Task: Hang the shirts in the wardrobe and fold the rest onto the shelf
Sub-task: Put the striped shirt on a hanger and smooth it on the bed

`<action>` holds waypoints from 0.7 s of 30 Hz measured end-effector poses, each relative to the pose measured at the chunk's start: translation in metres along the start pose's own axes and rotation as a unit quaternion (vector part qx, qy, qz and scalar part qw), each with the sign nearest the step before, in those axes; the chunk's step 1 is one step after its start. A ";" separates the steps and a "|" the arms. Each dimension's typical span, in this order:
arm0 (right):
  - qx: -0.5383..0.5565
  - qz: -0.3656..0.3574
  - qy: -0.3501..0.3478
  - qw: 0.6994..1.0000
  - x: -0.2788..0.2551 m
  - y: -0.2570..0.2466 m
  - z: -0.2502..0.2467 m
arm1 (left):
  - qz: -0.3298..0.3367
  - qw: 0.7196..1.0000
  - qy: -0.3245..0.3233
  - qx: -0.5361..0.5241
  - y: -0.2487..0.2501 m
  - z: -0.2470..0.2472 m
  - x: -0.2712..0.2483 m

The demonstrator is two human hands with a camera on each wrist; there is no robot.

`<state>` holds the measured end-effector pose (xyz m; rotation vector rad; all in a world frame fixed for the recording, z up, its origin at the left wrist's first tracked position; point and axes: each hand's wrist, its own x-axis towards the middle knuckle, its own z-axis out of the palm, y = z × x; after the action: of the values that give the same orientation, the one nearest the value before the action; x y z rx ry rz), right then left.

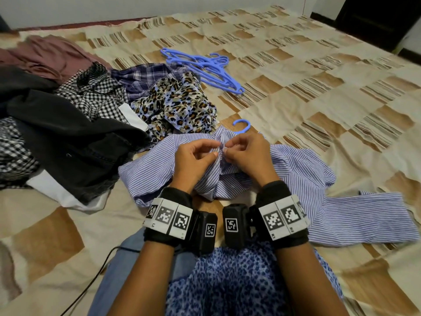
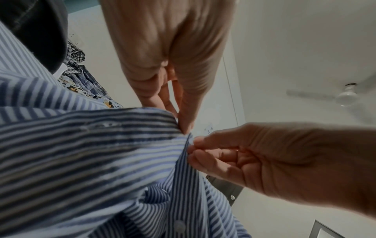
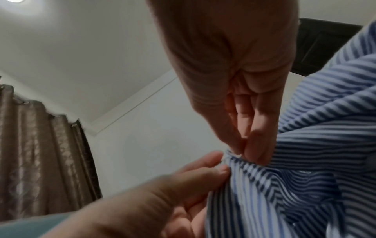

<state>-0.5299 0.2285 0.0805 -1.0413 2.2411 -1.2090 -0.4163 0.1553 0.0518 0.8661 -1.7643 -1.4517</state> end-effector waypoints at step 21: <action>0.133 0.085 -0.056 0.986 -0.004 -0.004 0.001 | -0.019 1.000 0.003 0.016 -0.003 0.004 0.002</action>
<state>-0.5250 0.2292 0.0832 -0.7778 1.9719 -1.2981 -0.4207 0.1557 0.0479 0.9242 -1.7806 -1.4468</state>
